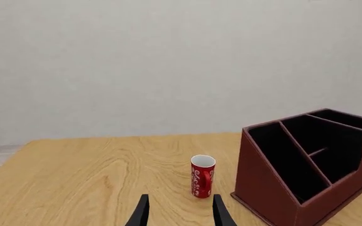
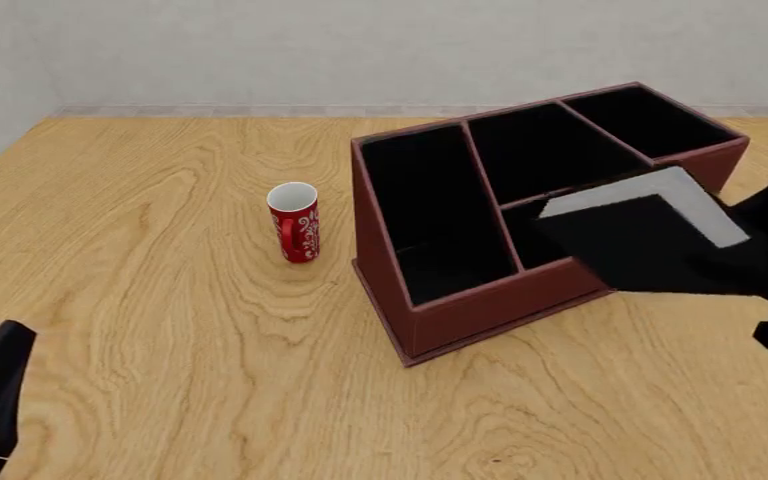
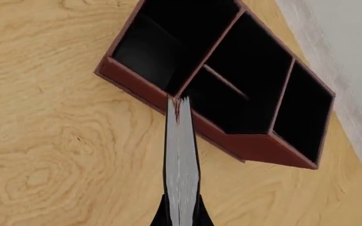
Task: Pick up the book and place it in the left compartment of the caddy.
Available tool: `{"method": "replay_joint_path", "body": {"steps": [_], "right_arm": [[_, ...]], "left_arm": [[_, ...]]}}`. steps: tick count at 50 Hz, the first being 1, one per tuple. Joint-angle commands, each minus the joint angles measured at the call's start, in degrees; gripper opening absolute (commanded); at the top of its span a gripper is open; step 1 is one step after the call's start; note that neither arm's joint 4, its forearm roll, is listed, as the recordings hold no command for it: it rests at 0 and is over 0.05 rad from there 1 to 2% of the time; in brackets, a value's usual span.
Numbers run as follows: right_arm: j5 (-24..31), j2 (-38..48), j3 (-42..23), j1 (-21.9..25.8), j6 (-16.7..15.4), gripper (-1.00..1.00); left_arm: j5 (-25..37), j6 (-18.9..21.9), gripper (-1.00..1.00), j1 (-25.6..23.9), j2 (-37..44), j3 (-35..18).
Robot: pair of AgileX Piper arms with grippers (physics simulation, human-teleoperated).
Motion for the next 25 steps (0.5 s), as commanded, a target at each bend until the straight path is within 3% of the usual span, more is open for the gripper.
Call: {"method": "replay_joint_path", "body": {"steps": [1, 7, 9, 11, 17, 25], "right_arm": [[0.00, 5.67, -4.44, 8.38, 9.73, -1.00], [0.00, 7.86, -4.91, 8.36, 9.70, -1.00], [0.00, 8.24, -4.48, 7.02, 7.88, -1.00], [0.00, 9.31, -5.41, 8.62, 9.26, -1.00], [0.00, 10.74, -5.38, 8.32, 8.27, -1.00], [0.00, 12.68, -6.13, 8.00, 7.55, -1.00]], "left_arm": [[-0.03, -0.03, 1.00, 0.31, -0.15, -0.42], [0.20, -0.21, 1.00, 0.39, -0.21, -0.79], [0.31, -0.26, 1.00, 0.20, -0.19, -0.77], [0.23, -0.16, 1.00, 0.09, -0.19, -0.67], [0.11, -1.47, 1.00, 0.63, -0.26, -1.06], [0.94, 0.42, 1.00, 0.78, -0.23, -1.59]]}}
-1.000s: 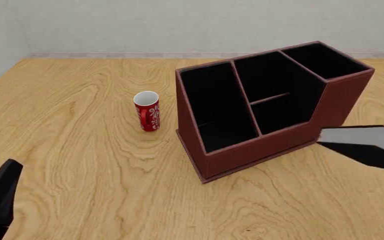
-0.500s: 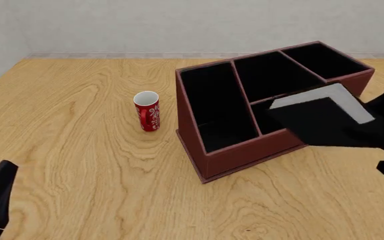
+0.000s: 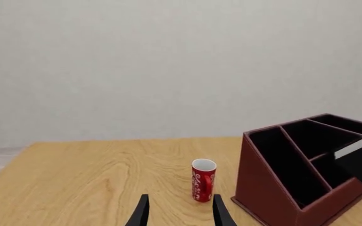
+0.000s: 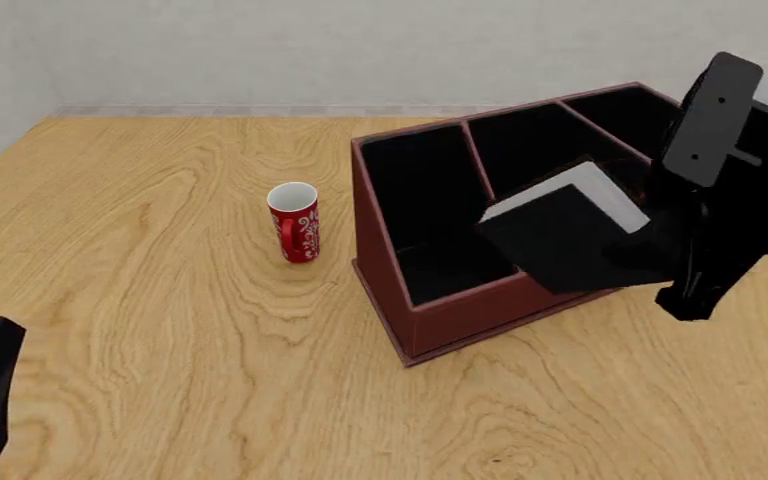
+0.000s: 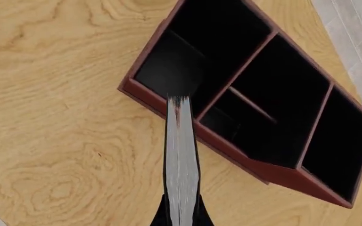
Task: Pick up the book and place it in the left compartment of the caddy.
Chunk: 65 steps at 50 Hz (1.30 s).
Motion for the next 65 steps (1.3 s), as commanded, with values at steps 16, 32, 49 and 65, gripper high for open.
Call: {"method": "replay_joint_path", "body": {"steps": [16, 32, 49, 65], "right_arm": [[0.00, 6.03, -5.32, -0.30, -1.93, -1.00], [0.00, 7.84, -8.06, -0.64, -4.57, -1.00], [0.00, 9.72, -11.13, 0.42, -5.04, -1.00], [0.00, 10.64, -11.88, 1.51, -4.32, -1.00]], "left_arm": [[2.37, -0.13, 1.00, 0.78, -0.02, -1.42], [2.85, 0.13, 1.00, 1.60, -0.02, -1.66], [2.70, 1.01, 1.00, 1.33, -0.09, -2.10], [2.64, 0.92, 1.00, 1.53, -0.10, -1.98]]}}
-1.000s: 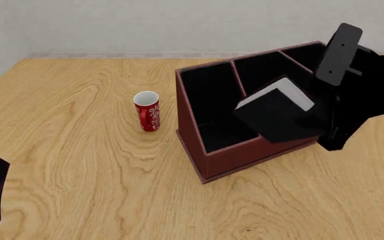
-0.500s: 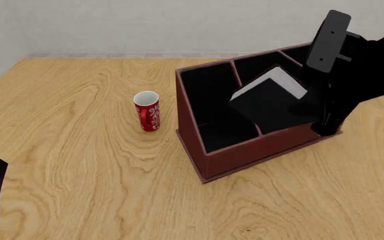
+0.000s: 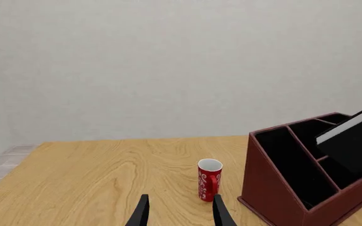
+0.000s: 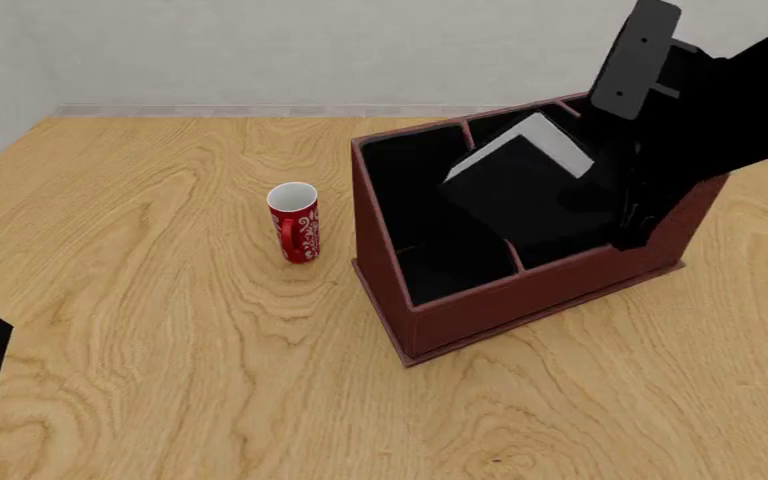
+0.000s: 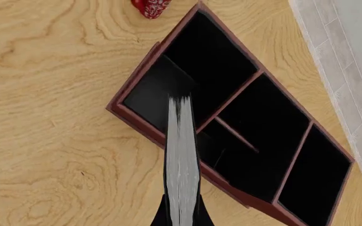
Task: Pick up the book and place it in the left compartment of the caddy.
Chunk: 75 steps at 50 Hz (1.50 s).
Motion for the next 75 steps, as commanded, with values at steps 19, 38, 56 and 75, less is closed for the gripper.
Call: {"method": "replay_joint_path", "body": {"steps": [19, 38, 56, 75], "right_arm": [[0.30, -0.04, -0.65, 0.10, -0.86, -1.00], [0.30, -0.04, -0.65, 0.10, -0.86, -1.00], [0.30, 2.39, 0.84, -1.86, 1.31, -1.00], [0.30, 7.30, -2.69, 3.16, 10.09, -1.00]], "left_arm": [[0.00, 0.01, 1.00, 0.03, 0.00, 0.00], [0.00, 0.01, 1.00, 0.03, 0.00, 0.00], [-0.15, -0.47, 1.00, -0.20, 0.00, 0.56], [-1.73, -2.01, 1.00, 1.25, -0.02, 2.17]]}}
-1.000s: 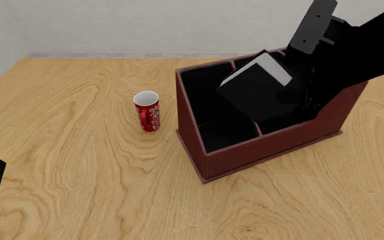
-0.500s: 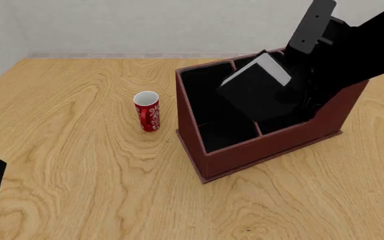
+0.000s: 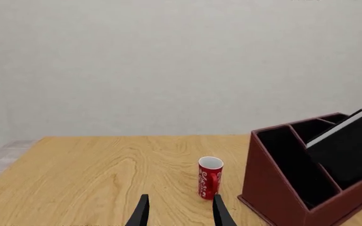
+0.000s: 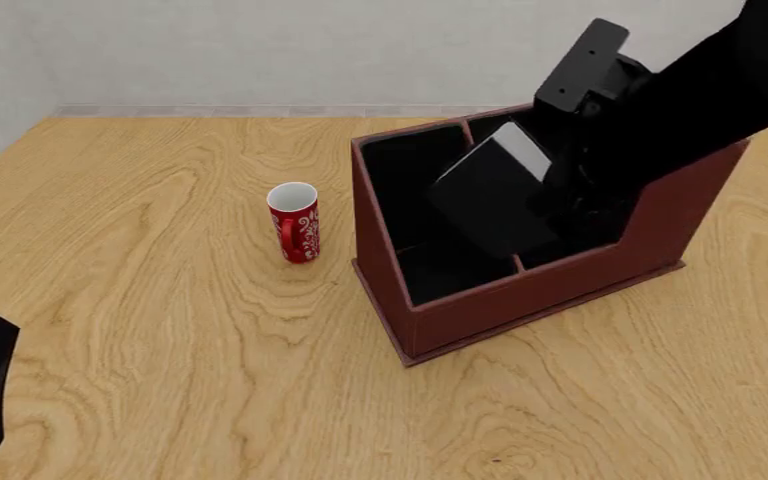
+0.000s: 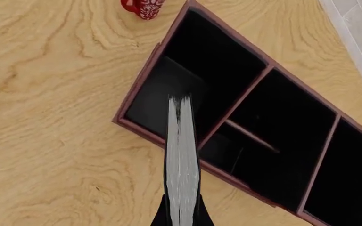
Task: Pick up the book and place it in the left compartment of the caddy.
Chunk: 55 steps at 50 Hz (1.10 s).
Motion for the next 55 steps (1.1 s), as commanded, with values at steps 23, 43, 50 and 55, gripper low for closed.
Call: {"method": "replay_joint_path", "body": {"steps": [23, 43, 50, 55], "right_arm": [[0.83, 6.15, -3.37, 1.51, 4.56, -1.00], [0.83, 9.02, -4.40, 1.14, 5.44, -1.00], [0.83, 10.42, -4.90, 1.25, 6.08, -1.00], [0.83, 10.95, -4.84, 1.32, 6.16, -1.00]], "left_arm": [[-2.31, -2.64, 1.00, 2.55, -0.01, 2.27], [-3.34, -3.28, 1.00, 3.47, 0.00, 3.66], [-4.18, -3.44, 1.00, 3.79, 0.01, 4.99], [-4.61, -3.56, 1.00, 3.91, 0.01, 5.66]]}}
